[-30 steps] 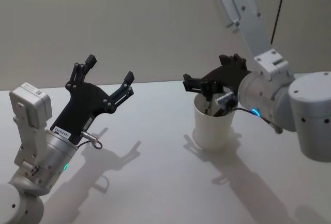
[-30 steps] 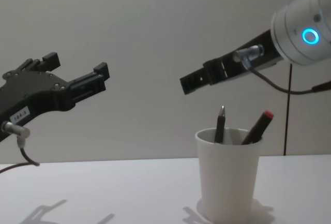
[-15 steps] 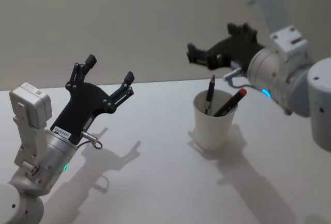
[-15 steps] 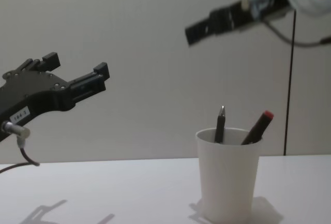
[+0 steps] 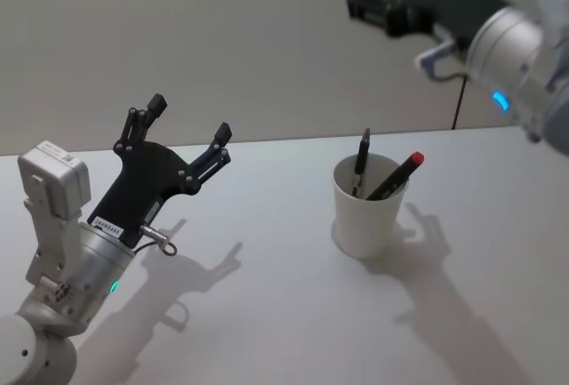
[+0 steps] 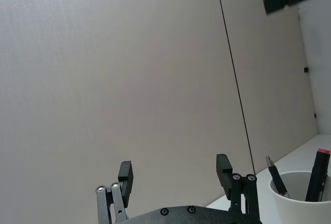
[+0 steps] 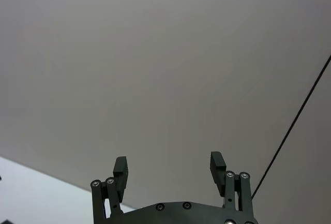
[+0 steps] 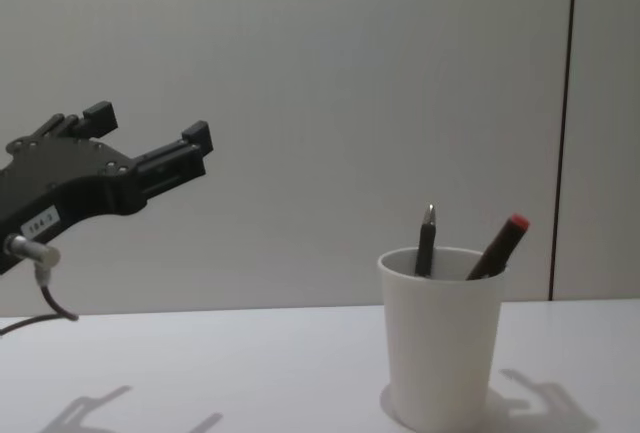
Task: Place the pen into the pen holder.
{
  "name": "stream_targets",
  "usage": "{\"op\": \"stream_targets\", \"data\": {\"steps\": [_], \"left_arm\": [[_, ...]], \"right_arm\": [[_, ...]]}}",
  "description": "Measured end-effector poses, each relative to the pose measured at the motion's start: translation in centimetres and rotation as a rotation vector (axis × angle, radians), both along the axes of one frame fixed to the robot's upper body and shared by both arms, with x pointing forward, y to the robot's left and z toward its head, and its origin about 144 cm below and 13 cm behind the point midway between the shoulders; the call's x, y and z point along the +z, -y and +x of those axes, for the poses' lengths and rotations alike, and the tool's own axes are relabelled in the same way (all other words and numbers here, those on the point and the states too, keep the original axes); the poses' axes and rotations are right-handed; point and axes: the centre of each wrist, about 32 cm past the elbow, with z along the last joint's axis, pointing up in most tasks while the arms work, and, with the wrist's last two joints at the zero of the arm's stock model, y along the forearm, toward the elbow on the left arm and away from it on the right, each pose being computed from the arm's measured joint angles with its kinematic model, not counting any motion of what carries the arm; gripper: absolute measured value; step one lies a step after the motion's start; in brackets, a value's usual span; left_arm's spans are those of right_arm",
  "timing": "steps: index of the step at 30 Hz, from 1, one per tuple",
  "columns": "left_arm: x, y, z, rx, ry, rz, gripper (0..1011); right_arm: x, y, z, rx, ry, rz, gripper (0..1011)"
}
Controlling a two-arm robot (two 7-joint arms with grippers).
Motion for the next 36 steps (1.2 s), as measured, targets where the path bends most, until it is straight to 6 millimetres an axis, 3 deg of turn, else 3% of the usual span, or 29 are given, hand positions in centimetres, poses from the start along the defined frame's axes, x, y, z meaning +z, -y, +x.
{"op": "stream_targets", "data": {"steps": [6, 14, 36], "left_arm": [[0.3, 0.8, 0.3, 0.004, -0.029, 0.014, 1001], [1.1, 2.7, 1.0, 0.018, -0.089, 0.054, 1001], [3.0, 7.1, 2.1, 0.081, -0.203, 0.191, 1001]], "right_arm": [[0.5, 0.2, -0.3, -0.007, 0.027, 0.008, 1001], [-0.5, 0.5, 0.2, -0.004, 0.019, 0.023, 1002], [-8.0, 3.5, 2.2, 0.018, -0.018, 0.121, 1001]]}}
